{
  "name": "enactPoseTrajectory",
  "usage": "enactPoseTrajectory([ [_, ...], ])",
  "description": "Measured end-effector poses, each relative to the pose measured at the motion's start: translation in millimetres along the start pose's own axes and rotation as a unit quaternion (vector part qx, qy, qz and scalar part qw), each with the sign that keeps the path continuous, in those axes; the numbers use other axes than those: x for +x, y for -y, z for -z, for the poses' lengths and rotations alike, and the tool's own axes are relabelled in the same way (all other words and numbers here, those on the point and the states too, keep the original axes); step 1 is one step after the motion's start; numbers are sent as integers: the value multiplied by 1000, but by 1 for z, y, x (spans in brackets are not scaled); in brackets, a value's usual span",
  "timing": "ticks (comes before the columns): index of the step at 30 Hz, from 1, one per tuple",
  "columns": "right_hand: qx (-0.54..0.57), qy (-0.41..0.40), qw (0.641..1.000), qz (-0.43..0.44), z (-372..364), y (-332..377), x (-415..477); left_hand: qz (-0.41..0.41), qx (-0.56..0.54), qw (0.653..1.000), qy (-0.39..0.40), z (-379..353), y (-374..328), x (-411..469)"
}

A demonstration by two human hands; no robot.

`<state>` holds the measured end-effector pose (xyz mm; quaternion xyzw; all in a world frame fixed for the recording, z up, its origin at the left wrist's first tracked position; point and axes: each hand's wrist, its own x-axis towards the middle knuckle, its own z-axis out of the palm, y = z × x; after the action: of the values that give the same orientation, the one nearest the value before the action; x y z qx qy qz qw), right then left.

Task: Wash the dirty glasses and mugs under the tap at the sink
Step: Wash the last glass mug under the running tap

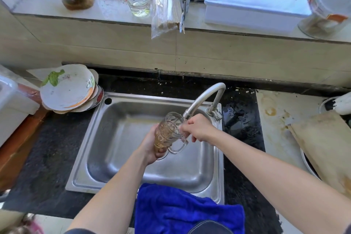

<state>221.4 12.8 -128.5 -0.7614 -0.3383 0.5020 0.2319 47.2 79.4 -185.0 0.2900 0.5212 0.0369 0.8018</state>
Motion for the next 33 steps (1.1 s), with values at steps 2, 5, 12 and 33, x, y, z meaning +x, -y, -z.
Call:
enactPoseTrajectory([
  [2,-26,-17,999,24,5,5,3,35,53,998,19,0,-3,-2],
  [5,-5,-23,999,30,4,5,3,41,-24,997,53,-4,-3,-5],
  [12,26,4,999,-19,7,-2,-4,24,-24,999,31,-5,-3,-4],
  [33,167,39,980,-97,26,1,-3,-96,62,992,-57,-9,-35,-32],
])
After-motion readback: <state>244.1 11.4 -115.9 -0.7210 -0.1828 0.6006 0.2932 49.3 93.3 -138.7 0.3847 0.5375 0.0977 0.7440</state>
